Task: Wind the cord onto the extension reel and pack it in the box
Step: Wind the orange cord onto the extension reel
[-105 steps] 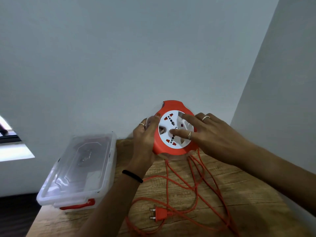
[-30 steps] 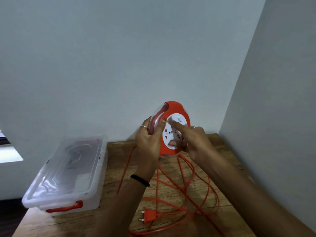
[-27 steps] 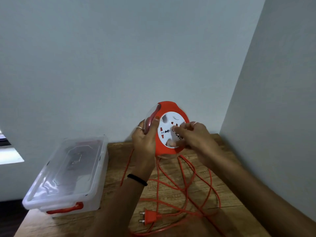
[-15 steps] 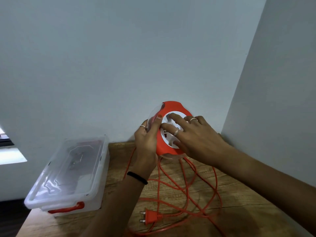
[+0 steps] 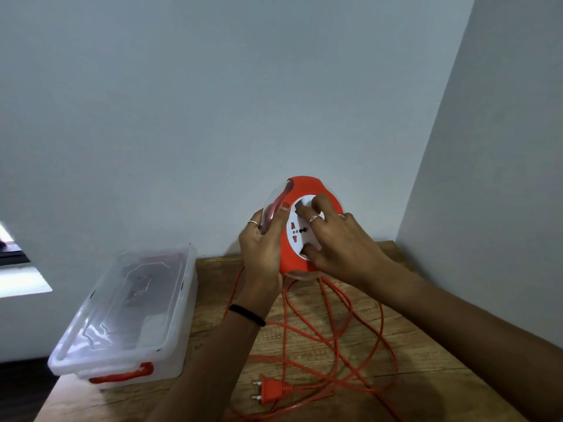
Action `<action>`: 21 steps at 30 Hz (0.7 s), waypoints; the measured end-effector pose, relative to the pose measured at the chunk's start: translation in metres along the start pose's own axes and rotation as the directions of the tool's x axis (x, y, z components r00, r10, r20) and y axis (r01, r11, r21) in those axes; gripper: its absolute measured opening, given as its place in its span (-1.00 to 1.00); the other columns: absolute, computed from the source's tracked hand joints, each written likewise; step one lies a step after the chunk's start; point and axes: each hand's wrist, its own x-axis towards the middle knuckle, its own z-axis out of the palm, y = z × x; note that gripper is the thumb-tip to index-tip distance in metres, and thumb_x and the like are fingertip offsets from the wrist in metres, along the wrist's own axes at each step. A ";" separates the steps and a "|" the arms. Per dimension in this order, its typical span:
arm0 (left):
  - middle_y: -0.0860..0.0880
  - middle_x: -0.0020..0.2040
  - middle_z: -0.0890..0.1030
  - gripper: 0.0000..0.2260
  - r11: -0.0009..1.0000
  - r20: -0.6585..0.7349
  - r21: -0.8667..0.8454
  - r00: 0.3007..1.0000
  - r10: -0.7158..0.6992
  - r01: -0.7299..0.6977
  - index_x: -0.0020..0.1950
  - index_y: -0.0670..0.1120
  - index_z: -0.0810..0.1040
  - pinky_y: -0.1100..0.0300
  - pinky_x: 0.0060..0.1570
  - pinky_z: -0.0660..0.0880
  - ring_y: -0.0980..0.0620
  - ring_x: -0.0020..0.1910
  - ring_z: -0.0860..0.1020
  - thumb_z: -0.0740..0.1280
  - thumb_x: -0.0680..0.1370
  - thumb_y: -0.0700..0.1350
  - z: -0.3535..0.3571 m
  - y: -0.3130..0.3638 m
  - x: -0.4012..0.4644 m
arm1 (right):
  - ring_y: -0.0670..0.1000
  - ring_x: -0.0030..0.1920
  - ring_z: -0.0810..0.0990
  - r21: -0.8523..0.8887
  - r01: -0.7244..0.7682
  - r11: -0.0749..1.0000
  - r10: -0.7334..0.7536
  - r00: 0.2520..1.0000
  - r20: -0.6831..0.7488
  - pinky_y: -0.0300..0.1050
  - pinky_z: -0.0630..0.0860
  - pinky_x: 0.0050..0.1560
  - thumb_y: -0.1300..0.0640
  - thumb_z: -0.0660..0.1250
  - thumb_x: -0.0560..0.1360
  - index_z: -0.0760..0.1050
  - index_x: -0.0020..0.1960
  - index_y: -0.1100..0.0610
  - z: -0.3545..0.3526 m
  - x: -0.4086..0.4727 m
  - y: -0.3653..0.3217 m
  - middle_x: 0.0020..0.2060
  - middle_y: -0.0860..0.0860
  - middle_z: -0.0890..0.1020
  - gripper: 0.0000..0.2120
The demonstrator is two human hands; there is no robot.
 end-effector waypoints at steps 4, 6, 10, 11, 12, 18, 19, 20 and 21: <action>0.03 -0.10 0.71 -0.92 0.994 0.009 0.082 0.997 0.070 -0.071 -0.02 0.10 0.62 -0.05 -0.02 0.62 -0.02 -0.07 0.68 0.38 0.52 -0.07 -0.001 -0.002 -0.001 | 0.17 0.05 0.54 0.316 -0.308 0.897 0.335 0.942 -0.032 -0.01 0.50 -0.02 -0.01 0.44 0.37 0.41 0.30 0.23 0.003 0.006 -0.009 0.17 0.10 0.43 -0.41; 0.04 -0.07 0.71 -0.90 0.989 0.027 0.112 0.995 0.095 -0.097 0.01 0.12 0.60 -0.05 0.00 0.62 0.01 -0.05 0.68 0.37 0.53 -0.06 -0.001 -0.004 -0.003 | 0.12 0.10 0.54 0.447 -0.522 0.727 0.556 0.829 0.064 -0.06 0.51 0.04 -0.12 0.46 0.34 0.46 0.27 0.20 0.008 0.011 -0.015 0.13 0.09 0.50 -0.38; 0.12 -0.12 0.70 -0.85 0.966 0.056 0.155 0.978 0.201 -0.208 -0.01 0.13 0.59 -0.01 0.03 0.61 0.04 -0.05 0.68 0.39 0.51 -0.12 0.001 -0.005 -0.008 | 0.12 -0.38 0.64 0.731 -0.635 -0.249 0.654 0.447 0.611 -0.02 0.60 -0.26 -0.02 0.45 0.39 0.47 0.17 0.28 0.001 0.020 -0.019 -0.16 0.20 0.62 -0.50; 0.13 -0.12 0.70 -0.83 0.957 0.076 0.178 0.972 0.221 -0.231 -0.01 0.14 0.59 0.00 0.04 0.60 0.05 -0.05 0.67 0.39 0.51 -0.14 0.001 -0.006 -0.007 | 0.10 -0.50 0.60 0.688 -0.587 -0.428 0.577 0.408 0.707 -0.02 0.59 -0.30 0.04 0.43 0.42 0.45 0.15 0.28 -0.002 0.020 -0.019 -0.21 0.20 0.58 -0.57; 0.14 -0.12 0.70 -0.82 0.950 0.100 0.198 0.969 0.226 -0.242 0.00 0.14 0.59 0.01 0.05 0.60 0.06 -0.05 0.67 0.39 0.51 -0.15 0.000 -0.006 -0.007 | 0.08 -0.56 0.57 0.647 -0.566 -0.511 0.531 0.384 0.755 -0.01 0.58 -0.31 0.06 0.42 0.44 0.43 0.12 0.26 -0.004 0.020 -0.018 -0.22 0.19 0.54 -0.63; -0.10 -0.02 0.70 -0.83 0.997 0.014 0.033 0.997 0.074 -0.074 0.13 -0.08 0.61 -0.09 0.00 0.61 -0.14 -0.01 0.67 0.36 0.55 -0.14 -0.004 -0.005 -0.002 | 0.13 -0.27 0.67 0.684 -0.687 -0.247 0.505 0.511 0.696 -0.04 0.61 -0.18 0.05 0.34 0.54 0.47 0.02 0.28 -0.024 0.003 -0.015 -0.10 0.21 0.58 -0.72; -0.12 -0.02 0.70 -0.80 1.000 -0.004 -0.003 1.000 0.028 -0.028 0.15 -0.11 0.60 -0.07 -0.05 0.62 -0.15 -0.03 0.67 0.35 0.55 -0.12 -0.006 -0.004 -0.001 | 0.10 -0.19 0.67 0.679 -0.730 0.076 0.588 0.583 0.561 -0.15 0.57 -0.18 0.03 0.35 0.53 0.51 0.04 0.26 -0.025 -0.005 -0.014 -0.07 0.17 0.61 -0.72; -0.13 -0.02 0.70 -0.78 1.000 -0.009 -0.020 1.000 -0.001 0.001 0.17 -0.13 0.59 -0.04 -0.10 0.63 -0.15 -0.05 0.67 0.34 0.55 -0.09 -0.007 -0.003 0.000 | 0.07 -0.13 0.65 0.582 -0.677 0.451 0.623 0.706 0.337 -0.21 0.51 -0.18 0.03 0.35 0.52 0.54 0.10 0.22 -0.025 -0.014 -0.012 -0.02 0.10 0.61 -0.72; -0.13 -0.02 0.70 -0.76 1.000 -0.008 -0.025 1.000 -0.018 0.018 0.18 -0.14 0.58 -0.01 -0.13 0.62 -0.14 -0.06 0.68 0.34 0.55 -0.08 -0.009 -0.002 0.002 | 0.07 -0.09 0.63 0.429 -0.527 0.734 0.545 0.834 0.091 -0.19 0.49 -0.15 0.06 0.35 0.51 0.54 0.15 0.18 -0.024 -0.022 -0.009 0.04 0.07 0.57 -0.72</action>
